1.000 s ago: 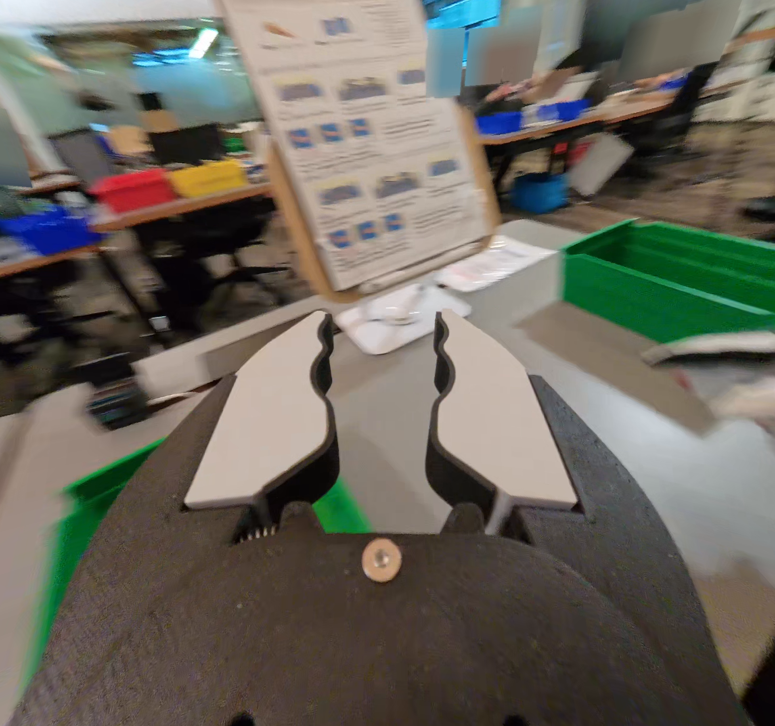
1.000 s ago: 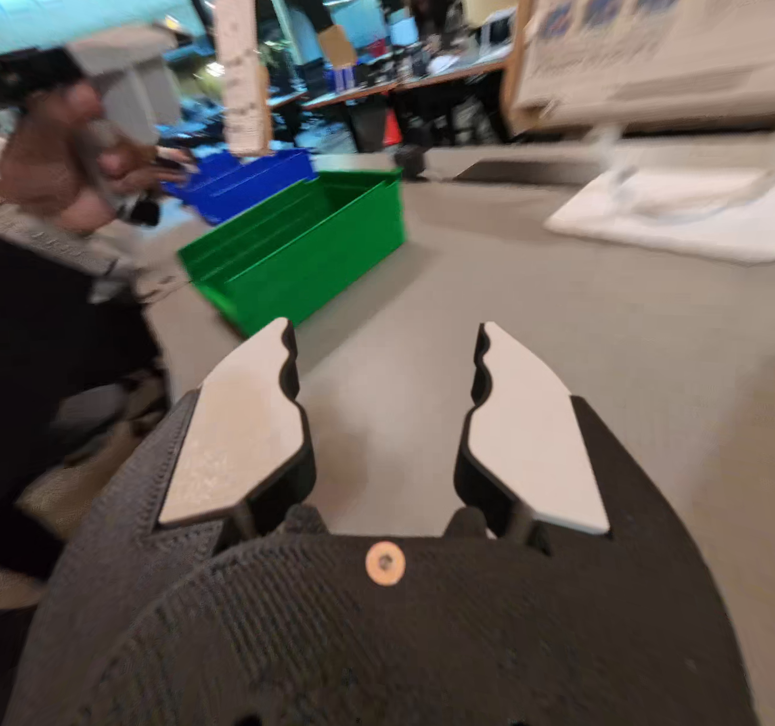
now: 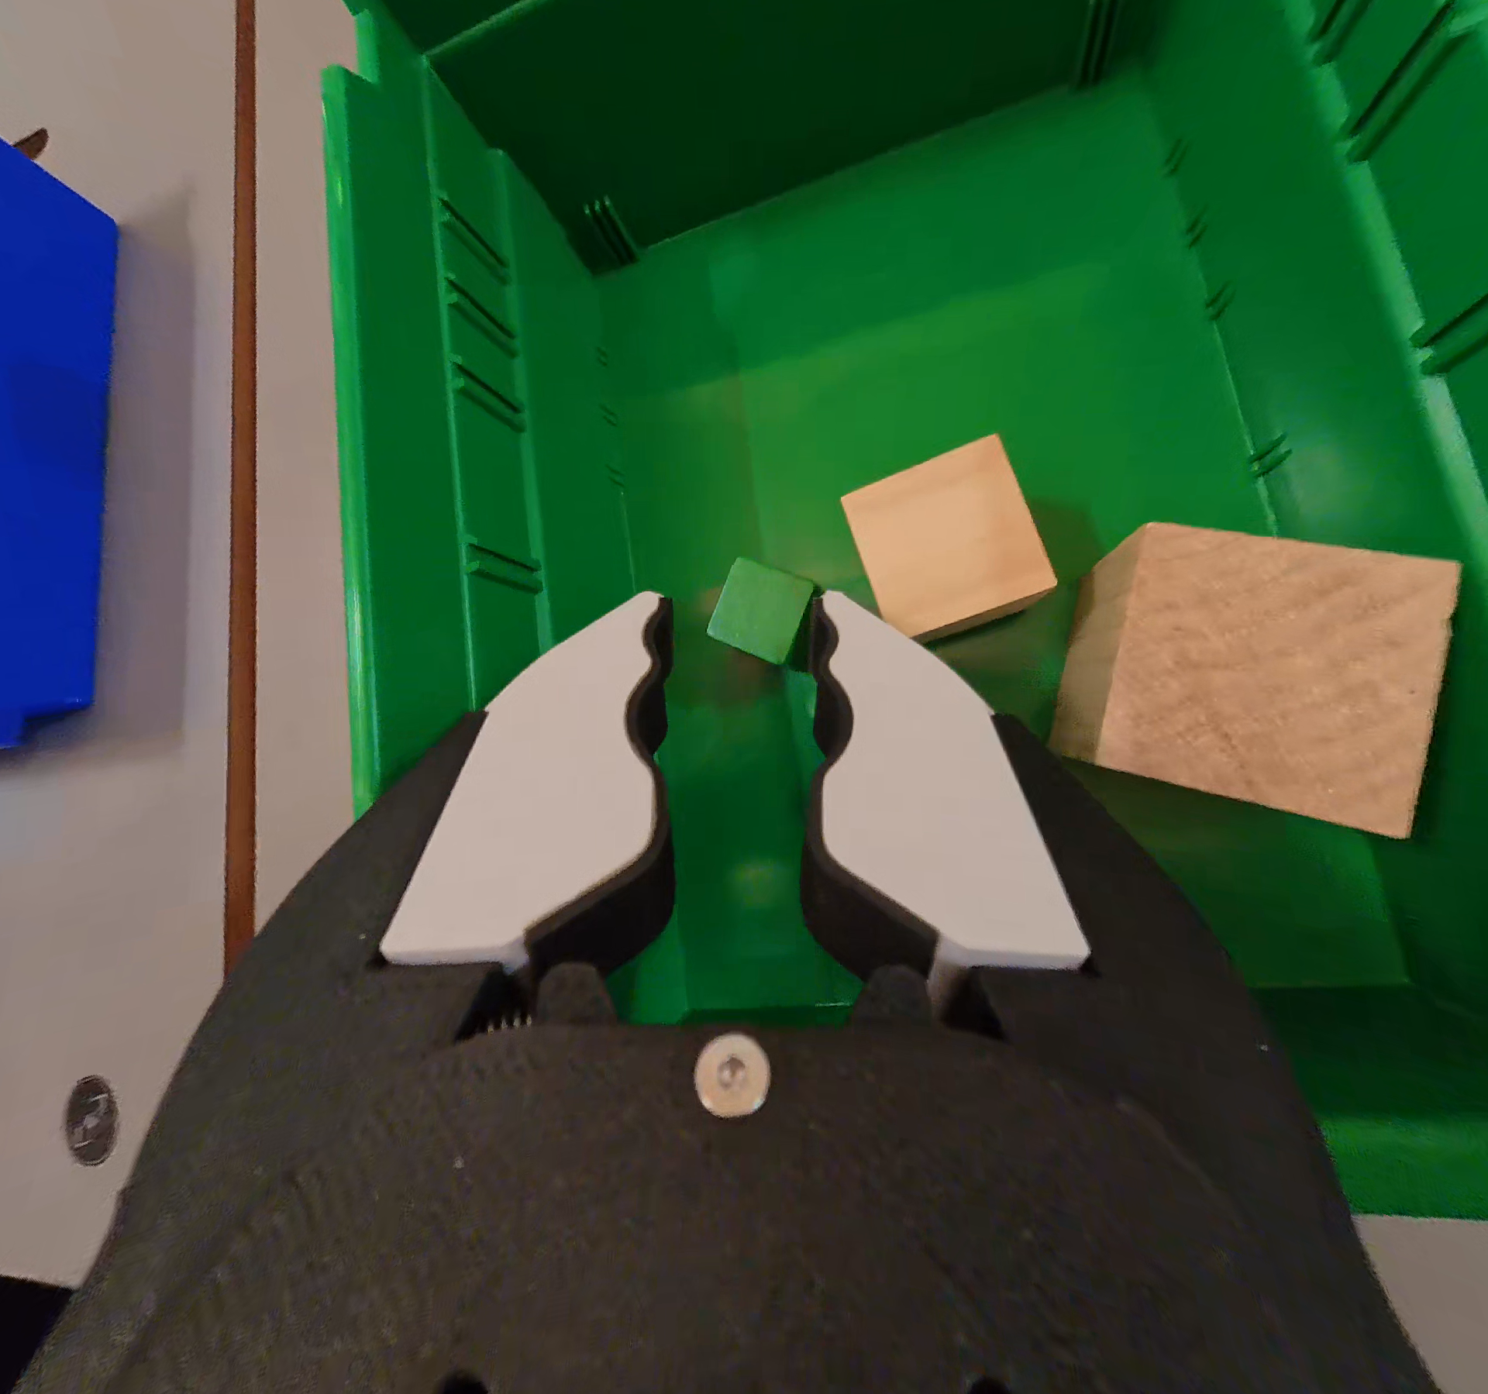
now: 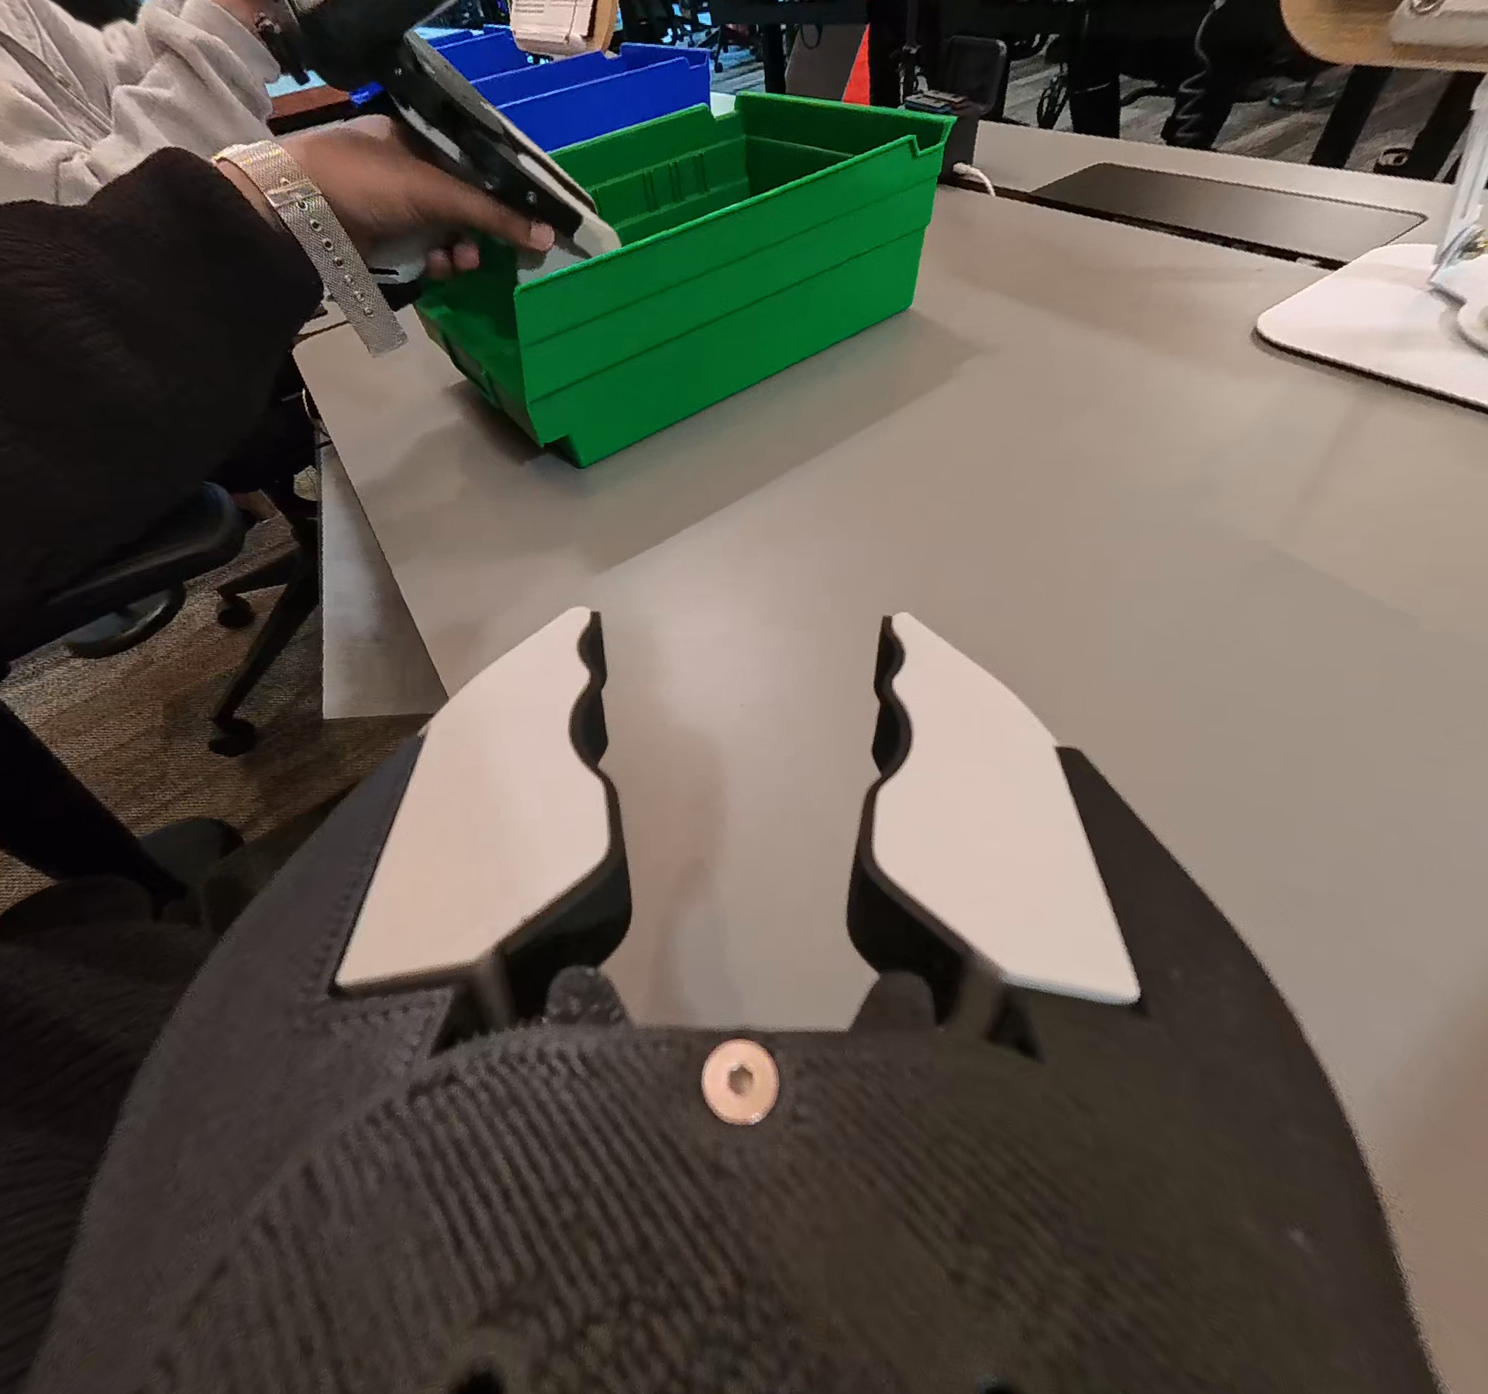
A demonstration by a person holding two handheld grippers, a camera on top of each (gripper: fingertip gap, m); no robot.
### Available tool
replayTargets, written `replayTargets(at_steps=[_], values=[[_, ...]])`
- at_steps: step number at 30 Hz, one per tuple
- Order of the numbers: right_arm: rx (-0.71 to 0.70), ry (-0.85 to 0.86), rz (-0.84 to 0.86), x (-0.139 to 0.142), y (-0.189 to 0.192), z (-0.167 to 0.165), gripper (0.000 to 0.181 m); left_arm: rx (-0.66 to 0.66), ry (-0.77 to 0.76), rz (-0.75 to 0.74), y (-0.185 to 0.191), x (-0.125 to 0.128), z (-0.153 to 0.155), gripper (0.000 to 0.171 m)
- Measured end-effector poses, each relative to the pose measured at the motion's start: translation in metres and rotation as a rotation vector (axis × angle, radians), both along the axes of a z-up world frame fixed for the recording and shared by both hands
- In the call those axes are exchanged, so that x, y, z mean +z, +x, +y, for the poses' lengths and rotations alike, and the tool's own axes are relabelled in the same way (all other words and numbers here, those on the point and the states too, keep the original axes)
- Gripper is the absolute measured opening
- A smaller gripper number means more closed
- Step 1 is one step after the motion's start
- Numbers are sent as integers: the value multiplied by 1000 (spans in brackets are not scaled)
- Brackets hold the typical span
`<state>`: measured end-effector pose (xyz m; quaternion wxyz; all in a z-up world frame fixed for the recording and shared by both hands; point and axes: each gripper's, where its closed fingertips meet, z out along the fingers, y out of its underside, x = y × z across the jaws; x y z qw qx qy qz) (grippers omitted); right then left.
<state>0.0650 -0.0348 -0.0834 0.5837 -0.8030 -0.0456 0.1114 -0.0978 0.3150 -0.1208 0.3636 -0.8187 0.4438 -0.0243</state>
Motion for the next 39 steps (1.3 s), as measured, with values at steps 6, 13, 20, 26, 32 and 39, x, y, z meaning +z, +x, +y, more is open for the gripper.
replayTargets(at_steps=[6,13,20,26,32,39], values=[[6,-6,39,0,1,-1,65,-114,-2,-77,16,21,-14,35],[5,-7,106,1,7,-2,62,-349,118,114,13,32,-29,35],[33,-2,179,5,8,-3,52,-496,-175,330,4,7,-34,47],[51,-27,188,1,5,-2,49,-447,-218,437,0,-5,-4,45],[52,-39,173,-2,7,-3,48,-411,-352,433,5,-19,-3,46],[65,-69,194,-6,7,-3,48,-374,-376,566,-5,-35,0,46]])
